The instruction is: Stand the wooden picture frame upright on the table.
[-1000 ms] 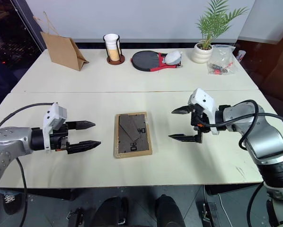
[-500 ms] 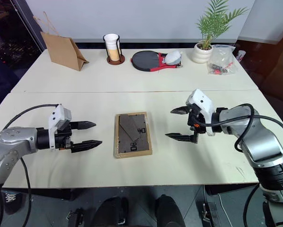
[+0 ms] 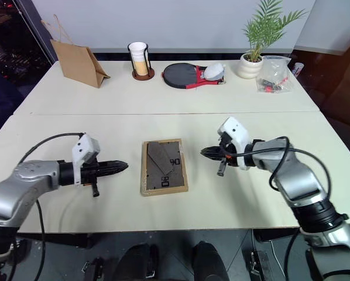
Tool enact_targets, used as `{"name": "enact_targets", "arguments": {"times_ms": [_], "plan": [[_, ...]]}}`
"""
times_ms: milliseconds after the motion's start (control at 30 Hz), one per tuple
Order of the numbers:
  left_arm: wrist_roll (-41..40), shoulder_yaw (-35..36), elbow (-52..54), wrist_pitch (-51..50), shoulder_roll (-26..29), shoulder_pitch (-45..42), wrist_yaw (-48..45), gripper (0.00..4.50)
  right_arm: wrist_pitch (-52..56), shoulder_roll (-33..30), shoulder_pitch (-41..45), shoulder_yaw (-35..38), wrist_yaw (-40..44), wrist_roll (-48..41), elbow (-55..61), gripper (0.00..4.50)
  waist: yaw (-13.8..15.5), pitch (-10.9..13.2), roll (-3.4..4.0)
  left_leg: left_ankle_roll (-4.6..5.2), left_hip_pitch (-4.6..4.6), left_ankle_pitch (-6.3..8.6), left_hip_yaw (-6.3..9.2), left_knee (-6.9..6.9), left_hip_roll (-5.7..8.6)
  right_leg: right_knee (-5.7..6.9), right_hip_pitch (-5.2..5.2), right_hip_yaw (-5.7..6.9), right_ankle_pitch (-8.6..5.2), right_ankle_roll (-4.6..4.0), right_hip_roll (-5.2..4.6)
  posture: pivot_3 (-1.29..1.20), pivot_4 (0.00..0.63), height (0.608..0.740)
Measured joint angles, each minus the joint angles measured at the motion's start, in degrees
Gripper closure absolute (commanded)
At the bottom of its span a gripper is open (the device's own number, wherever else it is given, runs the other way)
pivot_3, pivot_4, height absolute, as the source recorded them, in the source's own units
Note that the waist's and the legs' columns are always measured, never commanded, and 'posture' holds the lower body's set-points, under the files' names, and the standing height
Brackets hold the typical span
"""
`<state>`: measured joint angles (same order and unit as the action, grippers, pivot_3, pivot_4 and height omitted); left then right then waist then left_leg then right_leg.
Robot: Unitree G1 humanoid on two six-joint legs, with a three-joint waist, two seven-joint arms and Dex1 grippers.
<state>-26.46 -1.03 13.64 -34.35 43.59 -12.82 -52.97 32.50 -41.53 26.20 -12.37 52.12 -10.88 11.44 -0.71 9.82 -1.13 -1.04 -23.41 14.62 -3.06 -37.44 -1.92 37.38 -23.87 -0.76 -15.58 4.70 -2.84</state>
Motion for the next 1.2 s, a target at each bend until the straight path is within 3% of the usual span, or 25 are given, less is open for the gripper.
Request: {"name": "enact_targets", "arguments": {"times_ms": [200,367,833,1033,1133,1200], "plan": [[5.6,-5.1,-5.4,2.4,-5.6,-2.1,3.1,4.44,1.8,5.9,0.0,-5.1,-1.9,2.0,-3.5,4.48,0.0,0.0,-0.02,0.0,-0.01,0.0,0.01,-0.07,0.01,0.06,-0.01,0.0,0.01,0.01,0.03,0.0,0.15,0.74],[7.8,-6.3,-6.8,3.2,-6.4,-2.5,3.3,4.44,1.7,9.4,0.8,-6.9,-2.7,3.4,-6.3,4.48,-0.2,0.0,-0.03,0.0,0.0,0.0,0.02,-0.08,-0.02,0.09,-0.01,0.0,0.01,0.01,0.06,0.0,0.15,0.74],[8.4,-4.5,-6.2,3.5,-3.3,-0.4,1.7,4.44,1.7,12.8,1.3,-8.7,-2.8,6.2,-6.1,4.48,-0.4,-0.1,-0.06,0.0,0.06,0.0,0.03,-0.05,-0.08,0.12,0.0,0.0,0.01,0.0,0.11,0.0,0.15,0.74],[7.9,-1.6,-6.6,2.9,2.5,0.6,-0.9,4.44,1.8,9.8,1.1,-9.1,-1.9,7.0,-4.3,4.48,-0.2,-0.1,-0.06,0.0,0.04,0.0,0.03,-0.04,-0.08,0.11,-0.02,0.01,0.01,-0.01,0.07,0.0,0.15,0.74],[4.5,2.0,-6.7,-0.3,3.7,0.7,-2.9,3.58,2.5,7.8,0.8,-7.7,-1.2,6.7,-3.4,4.5,0.1,-0.1,-0.06,0.0,0.01,0.0,0.04,-0.05,-0.08,0.1,-0.01,0.04,0.01,-0.01,0.01,0.0,0.15,0.74],[-1.7,4.3,-5.7,-7.3,3.1,0.3,-4.0,2.62,2.4,6.3,0.4,-7.0,-0.4,6.2,-1.9,4.5,0.2,-0.1,-0.07,0.03,-0.02,0.02,0.04,-0.09,-0.08,0.1,0.0,0.04,0.0,0.0,-0.04,0.0,0.15,0.74]]}}
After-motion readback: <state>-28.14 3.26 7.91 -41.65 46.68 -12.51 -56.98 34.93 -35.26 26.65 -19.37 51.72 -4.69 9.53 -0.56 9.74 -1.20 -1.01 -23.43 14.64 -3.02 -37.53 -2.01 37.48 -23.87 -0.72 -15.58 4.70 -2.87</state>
